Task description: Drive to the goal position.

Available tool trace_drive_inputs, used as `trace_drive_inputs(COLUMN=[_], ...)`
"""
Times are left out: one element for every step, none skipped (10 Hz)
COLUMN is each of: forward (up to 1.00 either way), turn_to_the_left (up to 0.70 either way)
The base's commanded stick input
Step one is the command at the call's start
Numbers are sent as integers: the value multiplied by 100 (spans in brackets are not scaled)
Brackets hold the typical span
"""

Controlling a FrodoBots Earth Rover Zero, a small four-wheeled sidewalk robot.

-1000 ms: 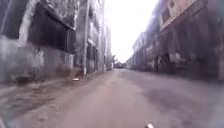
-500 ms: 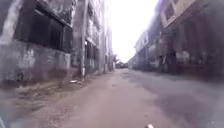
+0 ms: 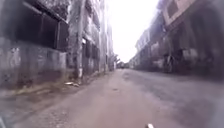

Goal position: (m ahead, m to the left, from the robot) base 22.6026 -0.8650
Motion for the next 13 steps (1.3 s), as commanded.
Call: trace_drive_inputs(forward=[100,100,100,100,100,100,100,100,100,100,100,100,100], turn_to_the_left=[-3,-34,-31,0,0,0,0,0,0,0,0,0,0])
